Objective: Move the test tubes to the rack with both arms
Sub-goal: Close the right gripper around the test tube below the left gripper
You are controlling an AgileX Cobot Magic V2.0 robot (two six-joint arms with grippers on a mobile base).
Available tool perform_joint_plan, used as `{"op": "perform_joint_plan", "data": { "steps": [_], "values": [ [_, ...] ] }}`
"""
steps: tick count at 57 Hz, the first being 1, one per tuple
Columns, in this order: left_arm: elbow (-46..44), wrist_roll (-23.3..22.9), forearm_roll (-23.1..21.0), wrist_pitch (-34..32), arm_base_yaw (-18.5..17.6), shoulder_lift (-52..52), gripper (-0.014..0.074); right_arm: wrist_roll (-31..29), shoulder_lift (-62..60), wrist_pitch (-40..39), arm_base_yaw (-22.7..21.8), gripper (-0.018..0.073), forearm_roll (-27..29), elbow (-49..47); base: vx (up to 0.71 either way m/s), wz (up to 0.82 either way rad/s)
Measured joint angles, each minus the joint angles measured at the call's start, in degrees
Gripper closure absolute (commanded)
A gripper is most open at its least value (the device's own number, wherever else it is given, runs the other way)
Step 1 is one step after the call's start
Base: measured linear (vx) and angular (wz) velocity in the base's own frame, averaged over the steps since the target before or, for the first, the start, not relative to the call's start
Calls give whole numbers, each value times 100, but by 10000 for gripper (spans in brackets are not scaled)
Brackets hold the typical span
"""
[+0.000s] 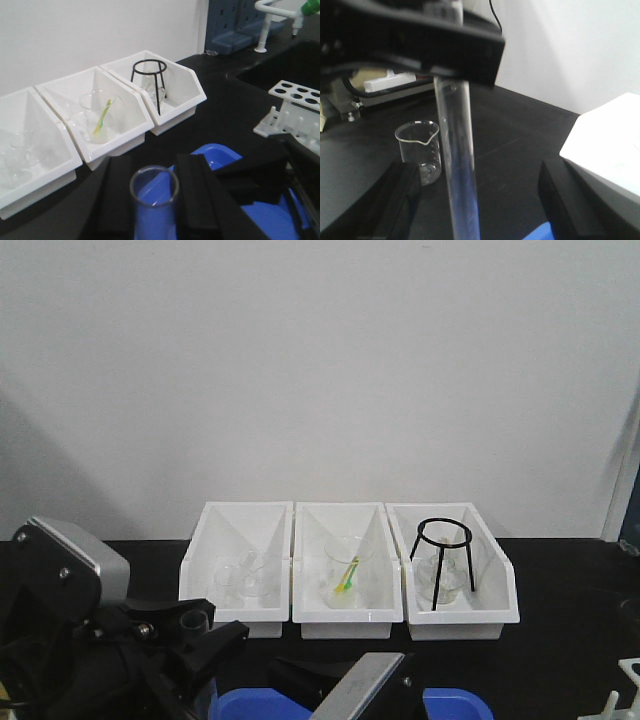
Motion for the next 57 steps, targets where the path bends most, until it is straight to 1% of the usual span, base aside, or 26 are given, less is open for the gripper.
{"op": "perform_joint_plan", "data": {
  "steps": [22, 36, 48, 57],
  "values": [
    [0, -7, 4, 74, -429, 0, 619, 5, 15, -178, 0, 14, -7, 0, 0, 0],
    [0, -39, 4, 76, -514, 0, 619, 23, 15, -228, 0, 71, -27, 0, 0, 0],
    [0, -52, 4, 71, -658, 0, 619, 110, 15, -247, 0, 118, -70, 0, 0, 0],
    [0, -82, 4, 71, -659, 0, 619, 130, 15, -249, 0, 141, -135, 0, 0, 0]
  ]
}}
